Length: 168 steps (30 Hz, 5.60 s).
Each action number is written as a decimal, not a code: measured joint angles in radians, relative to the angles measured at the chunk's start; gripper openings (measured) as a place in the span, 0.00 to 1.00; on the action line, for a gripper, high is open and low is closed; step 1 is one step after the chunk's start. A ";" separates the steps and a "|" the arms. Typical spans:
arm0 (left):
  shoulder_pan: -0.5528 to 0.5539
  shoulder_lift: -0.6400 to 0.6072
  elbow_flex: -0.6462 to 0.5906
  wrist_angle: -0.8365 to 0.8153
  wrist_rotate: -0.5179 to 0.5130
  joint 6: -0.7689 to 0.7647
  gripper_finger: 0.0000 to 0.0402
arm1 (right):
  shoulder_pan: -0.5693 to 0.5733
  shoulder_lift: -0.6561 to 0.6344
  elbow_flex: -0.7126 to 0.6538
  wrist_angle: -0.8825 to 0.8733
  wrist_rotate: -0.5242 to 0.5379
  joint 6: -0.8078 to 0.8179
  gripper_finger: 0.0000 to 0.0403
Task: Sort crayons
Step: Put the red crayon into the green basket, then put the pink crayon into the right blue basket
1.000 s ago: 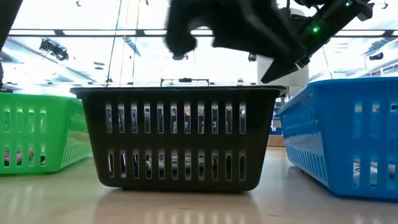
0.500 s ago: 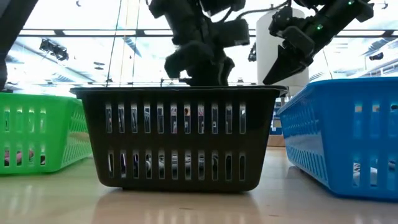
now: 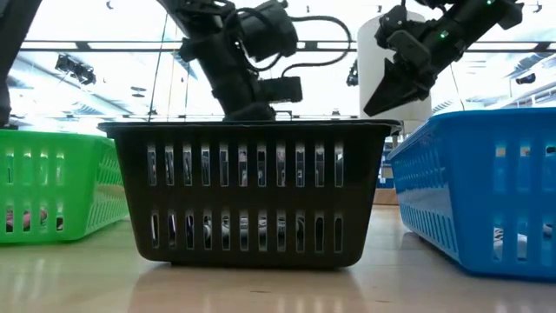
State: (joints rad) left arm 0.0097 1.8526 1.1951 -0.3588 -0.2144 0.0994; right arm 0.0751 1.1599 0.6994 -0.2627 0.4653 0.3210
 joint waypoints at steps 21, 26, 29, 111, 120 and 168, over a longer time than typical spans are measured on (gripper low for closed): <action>0.028 -0.032 -0.160 0.139 -0.157 -0.575 0.35 | 0.043 0.000 0.000 0.116 0.066 -0.060 0.27; 0.019 -0.023 -0.159 0.181 -0.160 -0.596 0.35 | 0.043 0.000 0.000 0.121 0.066 -0.069 0.27; 0.020 -0.002 -0.159 0.192 -0.160 -0.612 0.35 | 0.044 0.000 0.000 0.122 0.066 -0.069 0.27; -0.531 -0.385 -0.159 -0.299 0.036 -0.103 0.05 | -0.435 0.319 -0.217 0.233 -0.174 0.228 0.26; -0.565 -0.386 -0.159 -0.377 0.034 -0.046 0.05 | -0.435 0.319 -0.218 0.230 -0.174 0.218 0.26; -0.608 -0.388 -0.124 -0.374 -0.074 0.182 0.36 | -0.423 0.320 -0.216 0.238 -0.198 0.168 0.06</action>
State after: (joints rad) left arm -0.5987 1.4643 1.0710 -0.7331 -0.2883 0.2815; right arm -0.3475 1.4796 0.4834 -0.0249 0.2673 0.4889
